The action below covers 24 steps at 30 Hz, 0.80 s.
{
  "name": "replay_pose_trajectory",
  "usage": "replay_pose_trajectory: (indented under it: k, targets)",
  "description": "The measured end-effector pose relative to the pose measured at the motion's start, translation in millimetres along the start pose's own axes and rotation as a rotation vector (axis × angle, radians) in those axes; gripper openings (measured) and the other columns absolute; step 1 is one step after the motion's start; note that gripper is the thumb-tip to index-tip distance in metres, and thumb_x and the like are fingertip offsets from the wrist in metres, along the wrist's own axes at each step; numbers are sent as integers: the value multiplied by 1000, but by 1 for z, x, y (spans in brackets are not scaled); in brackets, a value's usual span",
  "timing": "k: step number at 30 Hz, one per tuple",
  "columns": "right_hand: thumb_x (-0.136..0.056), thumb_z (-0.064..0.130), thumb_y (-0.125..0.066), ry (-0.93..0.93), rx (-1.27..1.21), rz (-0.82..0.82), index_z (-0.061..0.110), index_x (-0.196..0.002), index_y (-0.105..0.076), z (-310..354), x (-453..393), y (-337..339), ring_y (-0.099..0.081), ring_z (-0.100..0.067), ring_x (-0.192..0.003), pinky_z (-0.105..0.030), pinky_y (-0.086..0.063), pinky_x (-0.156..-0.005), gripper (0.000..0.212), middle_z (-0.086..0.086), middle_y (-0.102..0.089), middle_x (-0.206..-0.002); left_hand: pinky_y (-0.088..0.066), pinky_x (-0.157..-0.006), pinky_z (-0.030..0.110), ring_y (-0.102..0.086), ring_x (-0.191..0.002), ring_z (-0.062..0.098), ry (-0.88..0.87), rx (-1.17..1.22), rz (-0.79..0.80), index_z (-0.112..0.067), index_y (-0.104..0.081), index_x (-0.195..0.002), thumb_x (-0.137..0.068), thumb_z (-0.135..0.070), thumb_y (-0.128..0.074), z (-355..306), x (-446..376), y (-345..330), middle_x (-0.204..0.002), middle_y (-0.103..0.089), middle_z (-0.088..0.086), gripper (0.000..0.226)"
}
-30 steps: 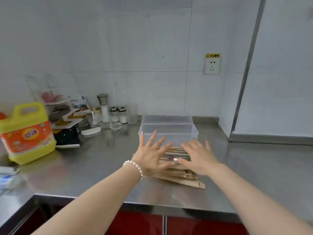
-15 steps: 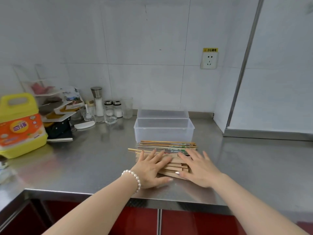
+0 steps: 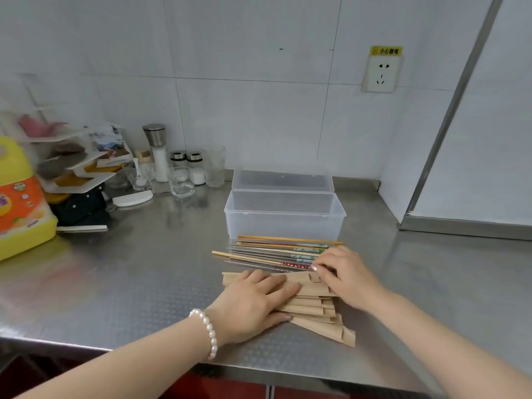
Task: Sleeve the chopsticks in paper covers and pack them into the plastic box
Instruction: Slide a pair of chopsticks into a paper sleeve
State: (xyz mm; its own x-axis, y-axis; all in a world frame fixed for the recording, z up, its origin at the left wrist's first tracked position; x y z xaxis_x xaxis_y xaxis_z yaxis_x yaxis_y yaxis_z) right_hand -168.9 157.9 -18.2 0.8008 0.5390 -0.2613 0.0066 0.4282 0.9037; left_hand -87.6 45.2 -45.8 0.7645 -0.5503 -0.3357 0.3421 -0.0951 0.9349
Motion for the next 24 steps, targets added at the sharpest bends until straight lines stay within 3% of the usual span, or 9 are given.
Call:
replay_pose_trajectory:
  k: [3,7,10,13,17,20,24]
  targets:
    - [-88,23,-58,-98,-60,-2,17,-89,-74,-8,-15,-1,-54,-17,-92,-31,-43,-85,17,2,-64,-89,-48,-71,23,-60,-81,13,-47,-2,-57,-29,-51,-125,-91,-50,-35,-7,1,9,-111,-65,-8,43]
    - [-82,19,-68,-140,-149,117,17,-91,-75,-4,-22,-13,-53,-8,-81,-22,-40,-78,11,19,-52,-76,-48,-67,23,-60,-79,13,-54,-12,-61,-30,-55,-120,-90,-44,-37,-11,2,9,-106,-66,-10,38]
    - [-78,19,-72,-172,-173,123,19,-88,-75,-6,-24,-12,-52,-6,-75,-20,-39,-73,10,20,-51,-74,-48,-72,27,-59,-90,15,8,24,-3,-34,-49,-126,-92,-53,-32,-4,3,4,-113,-62,-10,43]
    - [-76,18,-75,-183,-154,155,19,-87,-76,-9,-22,-13,-51,-2,-68,-15,-37,-63,11,16,-52,-71,-43,-88,37,-50,-112,21,72,112,94,-38,-37,-136,-89,-65,-20,3,4,-4,-131,-52,-3,57]
    - [-74,22,-76,-172,-76,234,22,-97,-74,-14,-14,-18,-55,-12,-81,-25,-46,-76,23,8,-58,-83,-32,-101,40,-36,-125,22,90,148,149,-41,-27,-140,-85,-69,-10,5,6,-9,-142,-40,-2,63]
    - [-75,24,-75,-144,-32,182,26,-101,-72,-15,-13,-18,-51,-15,-92,-26,-42,-81,27,1,-60,-95,-32,-102,40,-37,-124,22,84,150,151,-41,-30,-138,-87,-67,-10,4,6,-10,-142,-40,-2,60]
    - [-76,20,-74,-134,-48,93,24,-98,-73,-15,-10,-15,-48,-15,-95,-26,-39,-83,22,4,-56,-92,-35,-98,40,-41,-119,21,47,109,145,-39,-36,-132,-89,-64,-17,2,3,-10,-140,-43,-4,53]
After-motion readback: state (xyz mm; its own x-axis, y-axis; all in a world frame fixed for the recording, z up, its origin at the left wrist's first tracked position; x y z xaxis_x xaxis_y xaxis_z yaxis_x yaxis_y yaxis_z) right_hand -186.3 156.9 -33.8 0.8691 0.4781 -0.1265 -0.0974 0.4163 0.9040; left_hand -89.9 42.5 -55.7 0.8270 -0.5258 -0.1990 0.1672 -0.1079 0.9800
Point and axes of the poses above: each hand's wrist, its own x-axis away from the middle knuckle, its own y-axis out of the back of the hand, z = x × y, the point moved 10 cm from there along -x, towards the middle knuckle
